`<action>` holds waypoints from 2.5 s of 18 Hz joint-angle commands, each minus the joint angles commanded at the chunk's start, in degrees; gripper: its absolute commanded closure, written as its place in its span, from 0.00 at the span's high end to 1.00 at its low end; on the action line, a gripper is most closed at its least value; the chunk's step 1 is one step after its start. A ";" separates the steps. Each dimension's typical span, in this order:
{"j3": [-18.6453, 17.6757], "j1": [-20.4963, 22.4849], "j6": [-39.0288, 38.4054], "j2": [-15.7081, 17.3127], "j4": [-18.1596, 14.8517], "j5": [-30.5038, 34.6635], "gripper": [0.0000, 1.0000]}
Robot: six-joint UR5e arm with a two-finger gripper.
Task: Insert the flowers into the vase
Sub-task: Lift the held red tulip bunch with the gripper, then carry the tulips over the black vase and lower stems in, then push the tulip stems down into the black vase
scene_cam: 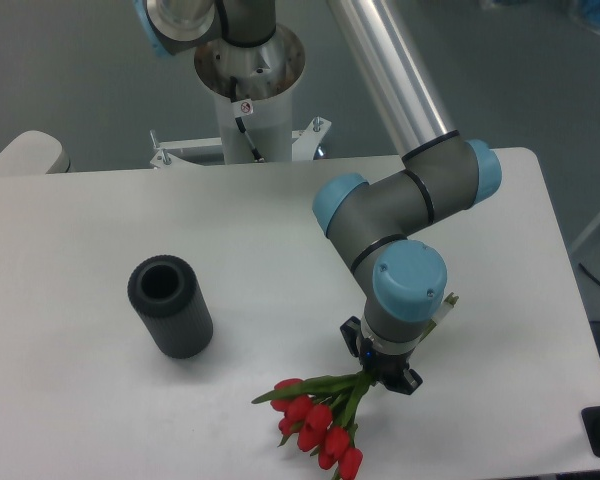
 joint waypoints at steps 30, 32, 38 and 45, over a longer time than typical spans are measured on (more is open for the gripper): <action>-8.78 1.14 -8.70 16.61 0.88 -66.85 0.00; -11.76 2.54 -8.44 18.28 1.84 -72.05 0.00; -20.91 3.08 -8.35 22.33 7.64 -78.21 0.00; -25.93 2.55 -7.91 23.65 10.11 -82.09 0.00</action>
